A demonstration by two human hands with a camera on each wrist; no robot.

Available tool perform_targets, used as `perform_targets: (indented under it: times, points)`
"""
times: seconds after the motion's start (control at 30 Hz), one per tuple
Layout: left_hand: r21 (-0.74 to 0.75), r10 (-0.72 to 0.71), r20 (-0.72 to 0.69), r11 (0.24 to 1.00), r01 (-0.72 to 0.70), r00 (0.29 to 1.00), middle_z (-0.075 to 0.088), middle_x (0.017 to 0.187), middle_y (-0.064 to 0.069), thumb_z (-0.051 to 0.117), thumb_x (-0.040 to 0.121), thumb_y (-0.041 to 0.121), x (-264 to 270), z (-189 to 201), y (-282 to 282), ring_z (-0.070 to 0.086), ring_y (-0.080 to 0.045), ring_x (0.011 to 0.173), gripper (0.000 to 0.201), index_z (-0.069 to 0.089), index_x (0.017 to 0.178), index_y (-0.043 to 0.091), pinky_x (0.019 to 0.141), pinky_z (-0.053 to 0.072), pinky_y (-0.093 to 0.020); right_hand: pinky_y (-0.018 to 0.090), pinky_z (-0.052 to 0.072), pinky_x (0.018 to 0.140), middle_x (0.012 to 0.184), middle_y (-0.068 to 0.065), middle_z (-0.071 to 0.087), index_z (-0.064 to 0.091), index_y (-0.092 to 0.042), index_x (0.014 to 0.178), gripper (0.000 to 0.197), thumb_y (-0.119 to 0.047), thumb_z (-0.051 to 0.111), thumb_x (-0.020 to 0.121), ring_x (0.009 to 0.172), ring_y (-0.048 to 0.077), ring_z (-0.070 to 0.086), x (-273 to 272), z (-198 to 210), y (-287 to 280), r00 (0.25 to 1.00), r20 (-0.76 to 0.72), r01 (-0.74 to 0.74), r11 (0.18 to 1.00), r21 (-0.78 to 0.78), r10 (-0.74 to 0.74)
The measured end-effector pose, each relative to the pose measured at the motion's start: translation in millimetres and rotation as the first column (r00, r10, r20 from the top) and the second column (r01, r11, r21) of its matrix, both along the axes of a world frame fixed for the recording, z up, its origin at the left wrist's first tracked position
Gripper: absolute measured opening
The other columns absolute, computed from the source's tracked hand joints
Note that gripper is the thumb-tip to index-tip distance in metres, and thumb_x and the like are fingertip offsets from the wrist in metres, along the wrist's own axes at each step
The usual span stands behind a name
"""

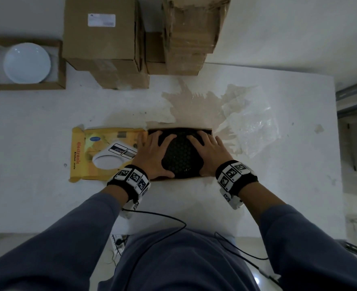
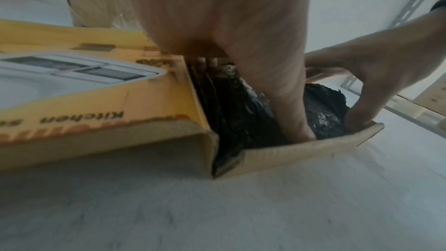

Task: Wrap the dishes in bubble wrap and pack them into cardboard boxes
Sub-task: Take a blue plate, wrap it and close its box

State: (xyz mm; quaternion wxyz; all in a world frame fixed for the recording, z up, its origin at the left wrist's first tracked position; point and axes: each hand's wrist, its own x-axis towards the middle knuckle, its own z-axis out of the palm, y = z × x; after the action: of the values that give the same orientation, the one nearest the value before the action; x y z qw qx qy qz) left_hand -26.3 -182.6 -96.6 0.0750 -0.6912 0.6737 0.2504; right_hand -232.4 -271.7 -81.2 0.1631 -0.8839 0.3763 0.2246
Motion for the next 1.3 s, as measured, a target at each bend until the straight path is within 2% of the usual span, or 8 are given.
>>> perform_targets:
  times: [0.13, 0.43, 0.6, 0.73, 0.9, 1.07, 1.17, 1.3]
  points:
    - [0.009, -0.032, -0.021, 0.999, 0.032, 0.999, 0.021, 0.145, -0.012, 0.077, 0.053, 0.072, 4.7, 4.1, -4.7, 0.017, -0.031, 0.138, 0.126, 0.004, 0.151, 0.039, 0.114, 0.003, -0.061, 0.054, 0.021, 0.117, 0.154, 0.013, 0.017, 0.008, -0.031, 0.154, 0.116, -0.033, 0.083, 0.065, 0.140, 0.033, 0.023, -0.5, 1.6, 3.9, 0.999, -0.052, -0.004, 0.998, -0.069, 0.000]
    - [-0.077, -0.057, -0.040, 0.996, 0.054, 0.998, 0.031, 0.145, -0.008, 0.073, 0.052, 0.077, 15.0, -2.1, 3.5, 0.029, -0.030, 0.136, 0.129, 0.009, 0.154, 0.030, 0.114, 0.008, -0.058, 0.050, 0.016, 0.120, 0.154, 0.015, 0.017, 0.007, -0.029, 0.154, 0.115, -0.035, 0.082, 0.067, 0.140, 0.035, 0.024, 0.7, 4.2, 3.4, 0.997, -0.076, -0.032, 0.997, -0.072, 0.027]
    - [-0.133, -0.058, -0.076, 0.990, 0.048, 0.995, 0.027, 0.147, -0.009, 0.079, 0.055, 0.056, 22.4, 1.4, 7.8, 0.027, -0.031, 0.137, 0.120, 0.018, 0.153, 0.023, 0.116, 0.011, -0.053, 0.050, 0.009, 0.120, 0.157, 0.017, 0.013, 0.005, -0.023, 0.155, 0.109, -0.030, 0.078, 0.074, 0.145, 0.034, 0.017, 3.6, 14.4, 3.8, 0.988, -0.145, -0.064, 0.991, -0.119, 0.046]
    - [-0.041, -0.116, -0.027, 0.993, 0.115, 0.993, 0.019, 0.151, -0.009, 0.081, 0.059, 0.052, 31.9, 7.9, 8.9, 0.021, -0.030, 0.138, 0.122, 0.007, 0.155, 0.030, 0.115, 0.005, -0.053, 0.051, 0.007, 0.121, 0.157, 0.021, 0.010, 0.000, -0.021, 0.155, 0.107, -0.030, 0.074, 0.079, 0.147, 0.035, 0.012, 0.1, 16.8, 7.1, 0.980, -0.195, -0.081, 0.984, -0.158, 0.049]
    - [-0.038, -0.172, 0.066, 0.984, 0.175, 0.983, 0.024, 0.152, -0.014, 0.086, 0.060, 0.049, 26.3, 3.8, 1.8, 0.028, -0.035, 0.136, 0.129, 0.002, 0.156, 0.025, 0.118, 0.011, -0.053, 0.043, 0.004, 0.122, 0.153, 0.030, 0.012, -0.008, -0.021, 0.155, 0.113, -0.028, 0.074, 0.078, 0.143, 0.040, 0.022, 0.7, 7.6, 6.8, 0.984, -0.157, -0.107, 0.986, -0.126, 0.087]
    - [0.003, -0.300, 0.248, 0.951, 0.309, 0.921, 0.005, 0.161, -0.023, 0.066, 0.082, 0.056, 20.4, -1.6, 15.1, 0.006, -0.037, 0.150, 0.121, -0.024, 0.151, 0.014, 0.120, 0.003, -0.054, 0.042, 0.004, 0.123, 0.150, 0.030, 0.017, -0.011, -0.021, 0.155, 0.114, -0.025, 0.074, 0.079, 0.141, 0.038, 0.028, 3.4, 4.5, 6.0, 0.982, -0.161, -0.115, 0.986, -0.123, 0.095]
    - [0.026, -0.302, 0.298, 0.951, 0.308, 0.906, -0.004, 0.162, -0.021, 0.061, 0.084, 0.059, 17.1, 2.6, 18.7, -0.001, -0.037, 0.150, 0.119, -0.025, 0.151, 0.010, 0.119, -0.001, -0.057, 0.046, 0.006, 0.122, 0.148, 0.026, 0.022, -0.008, -0.021, 0.155, 0.113, -0.025, 0.074, 0.078, 0.141, 0.038, 0.027, 5.4, 6.8, 8.0, 0.985, -0.152, -0.096, 0.989, -0.111, 0.079]
    - [-0.033, -0.150, 0.337, 0.985, 0.171, 0.929, -0.004, 0.163, -0.019, 0.061, 0.087, 0.052, 7.4, 15.3, 24.2, -0.002, -0.034, 0.151, 0.109, -0.011, 0.154, 0.003, 0.117, -0.008, -0.060, 0.051, 0.002, 0.121, 0.155, 0.023, 0.017, -0.004, -0.016, 0.156, 0.109, -0.029, 0.073, 0.080, 0.147, 0.034, 0.017, -0.2, 17.0, 13.9, 0.987, -0.158, -0.040, 0.993, -0.109, 0.022]
